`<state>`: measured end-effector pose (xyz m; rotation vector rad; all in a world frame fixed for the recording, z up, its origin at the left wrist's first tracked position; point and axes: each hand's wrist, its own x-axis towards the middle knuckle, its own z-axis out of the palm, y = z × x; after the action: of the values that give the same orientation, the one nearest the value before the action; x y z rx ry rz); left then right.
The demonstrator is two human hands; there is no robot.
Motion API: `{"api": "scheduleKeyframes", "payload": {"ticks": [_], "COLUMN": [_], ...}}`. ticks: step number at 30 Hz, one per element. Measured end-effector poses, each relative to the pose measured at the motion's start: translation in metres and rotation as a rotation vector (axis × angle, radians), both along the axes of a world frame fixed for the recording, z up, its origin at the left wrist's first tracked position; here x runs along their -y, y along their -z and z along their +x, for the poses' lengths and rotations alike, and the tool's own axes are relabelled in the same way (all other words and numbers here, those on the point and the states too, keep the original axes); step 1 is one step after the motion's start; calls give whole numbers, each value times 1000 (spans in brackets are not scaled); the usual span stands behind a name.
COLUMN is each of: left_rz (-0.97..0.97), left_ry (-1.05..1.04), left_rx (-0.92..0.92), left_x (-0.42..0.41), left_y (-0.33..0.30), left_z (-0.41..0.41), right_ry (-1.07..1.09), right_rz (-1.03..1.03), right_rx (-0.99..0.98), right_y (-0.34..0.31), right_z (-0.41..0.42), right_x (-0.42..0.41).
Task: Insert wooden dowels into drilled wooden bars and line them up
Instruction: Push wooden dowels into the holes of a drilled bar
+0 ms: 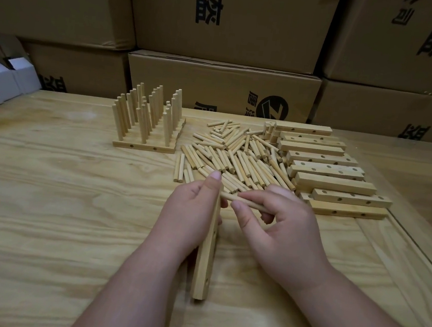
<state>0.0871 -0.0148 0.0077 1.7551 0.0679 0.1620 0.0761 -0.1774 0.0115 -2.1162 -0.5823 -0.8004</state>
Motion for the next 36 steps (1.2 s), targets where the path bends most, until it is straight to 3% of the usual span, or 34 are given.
{"api": "scheduleKeyframes", "payload": {"ticks": [8, 19, 36], "left_rz": [54, 63, 60], "left_ry": [71, 37, 39], "left_rx": [-13, 6, -11], "left_x": [-1, 1, 4], "left_y": [-1, 1, 0], "left_z": [0, 4, 1], "right_ry": [-56, 50, 11], "right_rz": [86, 60, 163], "right_rx": [-180, -196, -310], "right_y": [-3, -1, -5], "right_z": [2, -1, -4], "right_x": [8, 0, -2]}}
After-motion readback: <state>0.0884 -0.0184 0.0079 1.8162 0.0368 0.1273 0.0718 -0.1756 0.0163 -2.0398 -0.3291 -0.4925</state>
